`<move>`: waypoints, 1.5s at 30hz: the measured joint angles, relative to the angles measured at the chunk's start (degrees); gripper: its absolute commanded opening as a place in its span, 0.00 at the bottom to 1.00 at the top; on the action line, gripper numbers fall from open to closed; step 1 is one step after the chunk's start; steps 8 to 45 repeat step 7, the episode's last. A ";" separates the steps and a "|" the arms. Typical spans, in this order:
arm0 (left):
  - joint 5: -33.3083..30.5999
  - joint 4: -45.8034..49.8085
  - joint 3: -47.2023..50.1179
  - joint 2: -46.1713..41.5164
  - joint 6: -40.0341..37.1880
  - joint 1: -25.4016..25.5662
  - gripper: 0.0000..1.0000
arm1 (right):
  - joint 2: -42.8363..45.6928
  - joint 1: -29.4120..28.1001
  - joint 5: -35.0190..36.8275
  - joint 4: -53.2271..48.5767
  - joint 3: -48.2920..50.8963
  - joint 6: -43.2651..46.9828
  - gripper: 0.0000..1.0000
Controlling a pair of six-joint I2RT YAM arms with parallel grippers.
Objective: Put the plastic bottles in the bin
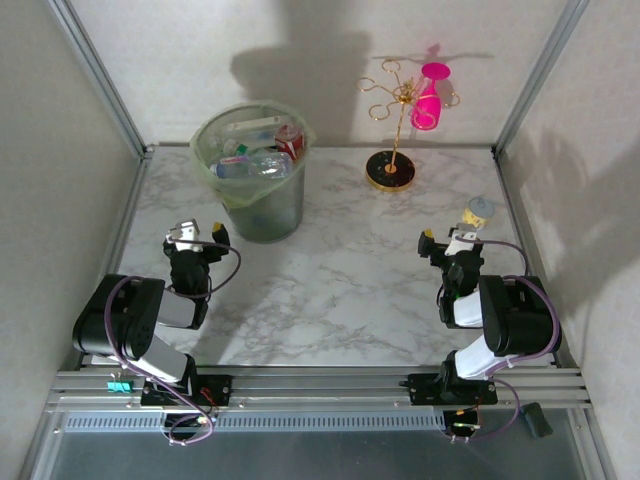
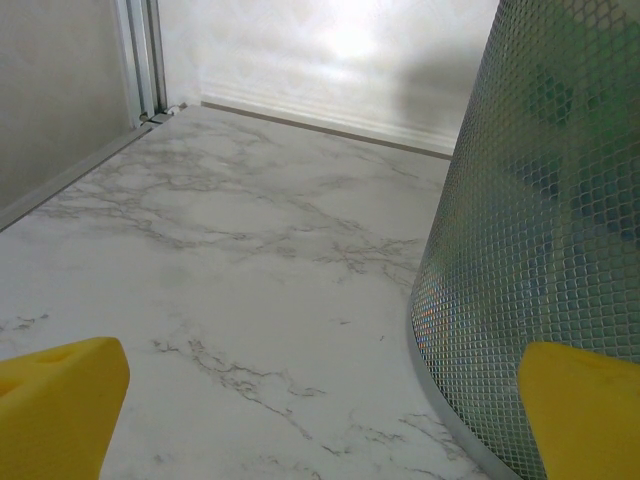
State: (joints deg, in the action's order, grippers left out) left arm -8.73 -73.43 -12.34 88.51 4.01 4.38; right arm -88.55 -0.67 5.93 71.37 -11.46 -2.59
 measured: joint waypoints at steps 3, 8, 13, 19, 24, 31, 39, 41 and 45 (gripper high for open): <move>0.15 0.07 -0.02 0.00 0.00 -0.04 0.99 | 0.00 -0.02 0.00 0.00 0.00 0.00 0.99; 0.44 0.17 -0.11 0.00 0.02 -0.37 0.99 | 0.00 -0.02 0.00 0.00 0.00 0.00 0.99; 0.44 0.17 -0.11 0.00 0.02 -0.37 0.99 | 0.00 -0.02 0.00 0.00 0.00 0.00 0.99; 0.44 0.17 -0.11 0.00 0.02 -0.37 0.99 | 0.00 -0.02 0.00 0.00 0.00 0.00 0.99; 0.44 0.17 -0.11 0.00 0.02 -0.37 0.99 | 0.00 -0.02 0.00 0.00 0.00 0.00 0.99; 0.44 0.17 -0.11 0.00 0.02 -0.37 0.99 | 0.00 -0.02 0.00 0.00 0.00 0.00 0.99; 0.44 0.17 -0.11 0.00 0.02 -0.37 0.99 | 0.00 -0.02 0.00 0.00 0.00 0.00 0.99; 0.44 0.17 -0.11 0.00 0.02 -0.37 0.99 | 0.00 -0.02 0.00 0.00 0.00 0.00 0.99; 0.44 0.17 -0.11 0.00 0.02 -0.37 0.99 | 0.00 -0.02 0.00 0.00 0.00 0.00 0.99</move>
